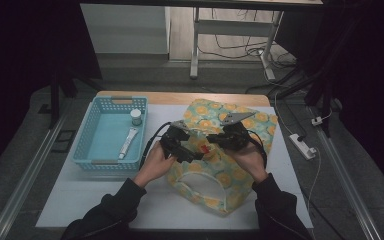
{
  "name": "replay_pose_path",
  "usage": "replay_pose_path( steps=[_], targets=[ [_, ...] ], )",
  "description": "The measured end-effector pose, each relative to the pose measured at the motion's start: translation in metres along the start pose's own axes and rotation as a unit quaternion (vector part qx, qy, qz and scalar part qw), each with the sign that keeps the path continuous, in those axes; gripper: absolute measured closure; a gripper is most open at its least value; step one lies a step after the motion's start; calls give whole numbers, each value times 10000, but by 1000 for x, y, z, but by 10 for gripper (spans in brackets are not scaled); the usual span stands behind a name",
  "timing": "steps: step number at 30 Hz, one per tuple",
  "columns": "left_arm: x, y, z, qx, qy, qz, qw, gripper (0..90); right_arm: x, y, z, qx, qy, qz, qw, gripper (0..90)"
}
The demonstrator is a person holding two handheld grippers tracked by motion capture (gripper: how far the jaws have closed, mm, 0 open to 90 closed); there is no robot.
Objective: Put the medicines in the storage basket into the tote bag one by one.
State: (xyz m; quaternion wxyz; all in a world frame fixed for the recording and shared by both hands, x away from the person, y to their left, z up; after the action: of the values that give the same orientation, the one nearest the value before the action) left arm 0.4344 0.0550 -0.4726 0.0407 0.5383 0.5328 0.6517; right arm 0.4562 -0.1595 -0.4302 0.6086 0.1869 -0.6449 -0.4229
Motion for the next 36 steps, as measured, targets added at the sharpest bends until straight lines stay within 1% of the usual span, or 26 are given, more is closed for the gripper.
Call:
replay_pose_path(
  steps=[10, 15, 19, 22, 24, 25, 28, 32, 36],
  targets=[
    [19, -3, 10, 30, 89, -47, 9999, 0, -1, 0, 1, -3, 20, 21, 10000, 900],
    [26, -6, 19, 72, 40, -45, 10000, 3, -1, -1, 0, -17, 14, 23, 10000, 900],
    [34, -7, 24, 44, 149, -58, 9999, 2, 0, -1, 1, -16, 14, 19, 10000, 900],
    [40, -7, 28, -37, 319, -49, 9995, 0, 0, -1, 1, -14, 14, 17, 10000, 900],
    [44, -8, 33, -22, 415, -60, 9991, 0, 0, -1, 1, -12, 14, 17, 10000, 900],
    [47, -9, 36, 6, 456, -76, 9989, 0, 0, -1, 1, -15, 17, 10, 10000, 900],
    [53, -13, 47, 173, 557, -122, 9982, 0, 0, -1, 1, -13, 17, 14, 10000, 900],
    [63, -19, 60, 386, 728, -159, 9965, 0, -1, -1, 1, -8, 22, 28, 10000, 900],
    [71, -24, 70, 533, 854, -152, 9948, 0, -1, -1, 0, -16, 21, 45, 10000, 900]
  ],
)
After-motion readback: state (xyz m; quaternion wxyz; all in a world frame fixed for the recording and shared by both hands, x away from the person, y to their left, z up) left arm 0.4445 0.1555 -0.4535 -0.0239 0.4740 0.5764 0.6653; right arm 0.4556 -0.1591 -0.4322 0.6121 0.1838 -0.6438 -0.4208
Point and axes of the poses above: each handheld gripper's, and its own axes: x roughly backward along the jaws, y roughly out of its top, z roughly to its left, the point moved 1 cm from there along -x, roughly forward along the jaws, and after that the axes turned 9 degrees about y, right-handed, at the moved point
